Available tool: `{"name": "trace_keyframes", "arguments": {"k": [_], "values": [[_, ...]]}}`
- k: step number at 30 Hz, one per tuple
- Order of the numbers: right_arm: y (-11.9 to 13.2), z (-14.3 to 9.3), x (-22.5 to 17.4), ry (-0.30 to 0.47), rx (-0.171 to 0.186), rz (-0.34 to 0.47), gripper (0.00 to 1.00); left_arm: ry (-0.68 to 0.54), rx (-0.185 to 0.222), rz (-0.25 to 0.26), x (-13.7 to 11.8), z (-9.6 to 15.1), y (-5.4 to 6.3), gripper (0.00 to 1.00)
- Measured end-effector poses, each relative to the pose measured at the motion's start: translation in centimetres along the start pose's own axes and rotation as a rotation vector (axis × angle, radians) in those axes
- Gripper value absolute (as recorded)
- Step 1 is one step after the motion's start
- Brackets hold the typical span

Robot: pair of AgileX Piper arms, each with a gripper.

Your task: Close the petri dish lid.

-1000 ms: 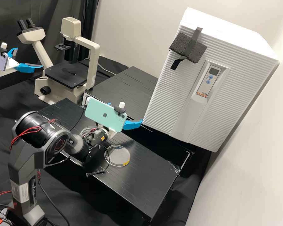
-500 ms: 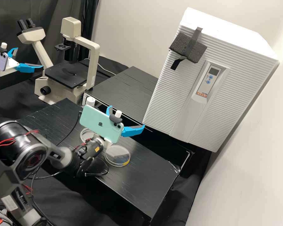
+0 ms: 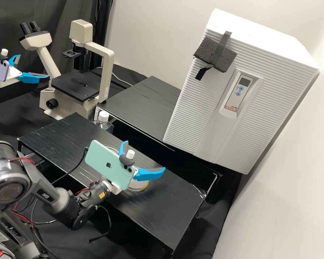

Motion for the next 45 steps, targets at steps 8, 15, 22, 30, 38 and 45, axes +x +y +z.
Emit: {"name": "trace_keyframes", "arguments": {"k": [8, 15, 22, 30, 38, 45], "values": [[0.4, 0.8, -1.9, -0.023, 0.0, -0.005, 1.0, 0.0, 0.0, 0.0, 0.0, 0.0, 0.0, 1.0], [0.6, 1.1, -2.4, -0.028, -0.046, -0.028, 1.0, 0.0, 0.0, 0.0, 0.0, 0.0, 0.0, 1.0], [0.6, 2.1, -2.6, -0.07, -0.057, -0.054, 1.0, 0.0, 0.0, 0.0, 0.0, 0.0, 0.0, 1.0], [0.9, 2.8, -3.0, -0.075, -0.069, -0.069, 1.0, 0.0, 0.0, 0.0, 0.0, 0.0, 0.0, 1.0], [0.9, 2.9, -3.2, -0.075, -0.071, -0.085, 1.0, 0.0, 0.0, 0.0, 0.0, 0.0, 0.0, 1.0], [0.9, 2.7, -3.3, -0.065, -0.062, -0.085, 1.0, 0.0, 0.0, 0.0, 0.0, 0.0, 0.0, 1.0]]}}
